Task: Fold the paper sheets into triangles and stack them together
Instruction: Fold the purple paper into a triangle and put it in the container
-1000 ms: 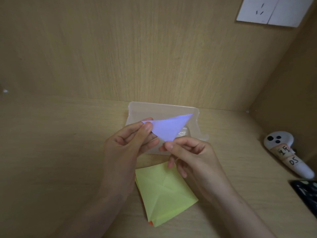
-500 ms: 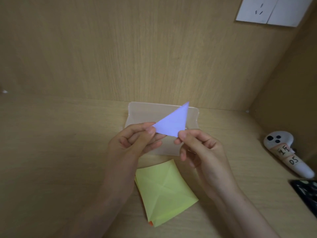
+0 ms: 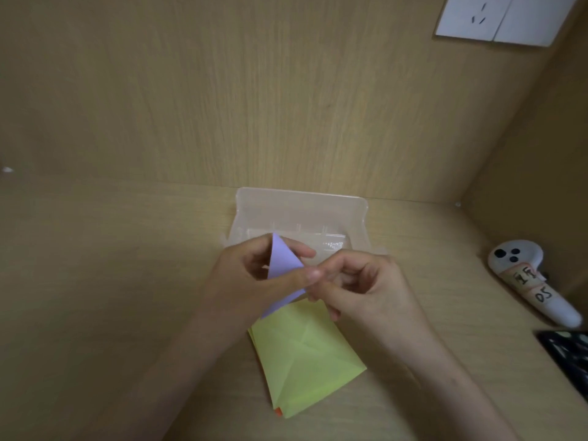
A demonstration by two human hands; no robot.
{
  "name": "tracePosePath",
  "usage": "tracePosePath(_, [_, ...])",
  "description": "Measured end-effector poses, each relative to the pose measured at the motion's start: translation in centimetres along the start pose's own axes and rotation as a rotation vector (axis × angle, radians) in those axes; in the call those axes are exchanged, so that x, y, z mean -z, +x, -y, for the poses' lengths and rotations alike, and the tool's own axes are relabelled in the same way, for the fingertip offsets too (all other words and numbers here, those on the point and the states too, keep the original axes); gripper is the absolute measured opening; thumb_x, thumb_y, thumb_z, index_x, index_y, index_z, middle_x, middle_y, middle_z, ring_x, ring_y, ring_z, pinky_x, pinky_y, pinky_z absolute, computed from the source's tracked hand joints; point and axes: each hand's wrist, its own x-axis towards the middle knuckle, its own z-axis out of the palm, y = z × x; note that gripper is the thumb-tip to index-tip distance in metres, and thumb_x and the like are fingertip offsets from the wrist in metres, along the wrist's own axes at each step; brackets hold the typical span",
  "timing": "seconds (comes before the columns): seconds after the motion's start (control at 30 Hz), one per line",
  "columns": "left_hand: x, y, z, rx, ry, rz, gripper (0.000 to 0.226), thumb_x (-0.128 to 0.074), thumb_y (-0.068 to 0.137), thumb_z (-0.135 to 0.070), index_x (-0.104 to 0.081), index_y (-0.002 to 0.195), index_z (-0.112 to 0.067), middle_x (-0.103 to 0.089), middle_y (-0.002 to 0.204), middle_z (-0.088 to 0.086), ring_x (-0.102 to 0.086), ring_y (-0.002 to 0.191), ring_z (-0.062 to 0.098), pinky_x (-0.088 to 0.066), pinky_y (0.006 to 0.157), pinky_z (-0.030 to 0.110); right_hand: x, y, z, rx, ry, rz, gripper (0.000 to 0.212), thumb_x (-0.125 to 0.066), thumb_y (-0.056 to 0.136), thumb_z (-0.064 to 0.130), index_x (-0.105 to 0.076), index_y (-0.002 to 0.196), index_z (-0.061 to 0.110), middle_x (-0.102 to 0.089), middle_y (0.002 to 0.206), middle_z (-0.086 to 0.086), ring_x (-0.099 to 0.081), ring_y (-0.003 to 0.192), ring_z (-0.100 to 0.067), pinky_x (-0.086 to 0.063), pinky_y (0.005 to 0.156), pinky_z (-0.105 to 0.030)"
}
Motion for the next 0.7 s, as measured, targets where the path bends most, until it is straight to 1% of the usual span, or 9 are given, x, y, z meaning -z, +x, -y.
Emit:
tracePosePath(0.07, [-0.1,-0.1,-0.1,0.041,-0.058,0.045,0.009,-0.077,0.056,-0.022,-0.071,0.061,-0.018,-0.071,0.063,-0.004,-0.064,0.056,0.004,-0.047,0.051,0.014,0.0,0.0,0.0,0.008,-0.016,0.003,0.013,-0.071,0.079,0.006,-0.067,0.068,0.010,-0.061,0.056,-0.017,-0.045,0.043,-0.009,-0.036,0.046,-0.018])
tracePosePath(0.1, [-0.1,-0.2,-0.2,0.063,-0.072,0.056,0.009,-0.075,0.055,-0.023,-0.072,0.060,-0.016,-0.070,0.059,-0.002,-0.063,0.054,0.004,-0.046,0.050,0.014,0.1,0.0,0.0,0.016,-0.006,-0.001,0.013,-0.071,0.079,0.005,-0.068,0.068,0.010,-0.061,0.055,-0.013,-0.045,0.042,-0.009,-0.035,0.046,-0.018])
tracePosePath(0.17, [0.0,-0.2,-0.1,0.064,-0.040,0.021,0.020,-0.076,0.051,-0.032,-0.074,0.062,-0.016,-0.069,0.059,0.008,-0.062,0.057,0.010,-0.046,0.055,0.021,0.3,0.0,0.1,0.025,0.018,-0.003,0.015,-0.071,0.080,0.003,-0.068,0.067,0.010,-0.062,0.052,-0.002,-0.044,0.041,-0.008,-0.035,0.045,-0.016])
tracePosePath(0.23, [0.1,-0.2,-0.1,0.036,-0.005,-0.024,0.033,-0.076,0.050,-0.039,-0.073,0.068,-0.012,-0.067,0.066,0.018,-0.058,0.061,0.017,-0.043,0.058,0.029,0.3,0.0,0.2,0.027,0.023,0.008,0.015,-0.072,0.079,0.004,-0.068,0.067,0.011,-0.063,0.054,0.000,-0.044,0.042,-0.009,-0.035,0.046,-0.017])
tracePosePath(0.37, [0.0,-0.3,-0.4,0.024,-0.019,-0.052,0.018,-0.078,0.061,-0.023,-0.071,0.064,-0.006,-0.067,0.059,0.005,-0.056,0.055,0.006,-0.042,0.052,0.014,0.3,0.0,0.6,0.013,0.059,0.044,0.017,-0.072,0.078,0.004,-0.069,0.064,0.015,-0.063,0.055,-0.003,-0.043,0.041,-0.008,-0.035,0.044,-0.016])
tracePosePath(0.4, [0.0,-0.4,-0.4,0.030,-0.038,-0.059,0.018,-0.078,0.061,-0.021,-0.070,0.063,-0.005,-0.066,0.058,0.005,-0.056,0.055,0.006,-0.042,0.052,0.015,0.3,0.0,0.7,0.004,0.071,0.054,0.018,-0.072,0.078,0.003,-0.068,0.064,0.014,-0.063,0.055,-0.003,-0.043,0.041,-0.008,-0.034,0.043,-0.015])
tracePosePath(0.5, [0.4,-0.5,-0.4,0.060,-0.127,-0.059,0.032,-0.079,0.062,-0.026,-0.067,0.068,0.003,-0.059,0.064,0.020,-0.053,0.064,0.016,-0.040,0.062,0.028,0.4,-0.1,1.0,-0.029,0.090,0.075,0.016,-0.071,0.077,0.002,-0.066,0.063,0.009,-0.062,0.054,-0.004,-0.042,0.040,-0.007,-0.034,0.042,-0.014])
tracePosePath(0.53, [0.5,-0.5,-0.5,0.057,-0.133,-0.064,0.034,-0.077,0.063,-0.028,-0.066,0.069,0.004,-0.058,0.064,0.019,-0.052,0.065,0.016,-0.039,0.064,0.030,0.4,-0.2,1.1,-0.032,0.088,0.079,0.016,-0.071,0.077,0.002,-0.066,0.063,0.008,-0.062,0.054,-0.005,-0.042,0.039,-0.007,-0.034,0.042,-0.014])
tracePosePath(0.7, [0.6,-0.3,-0.9,0.010,-0.129,-0.123,0.023,-0.070,0.062,-0.028,-0.070,0.064,-0.005,-0.062,0.067,0.012,-0.055,0.067,0.012,-0.045,0.062,0.025,0.4,-0.1,1.3,-0.040,0.073,0.109,0.019,-0.071,0.077,0.001,-0.065,0.062,0.012,-0.062,0.054,-0.005,-0.041,0.039,-0.008,-0.034,0.042,-0.015])
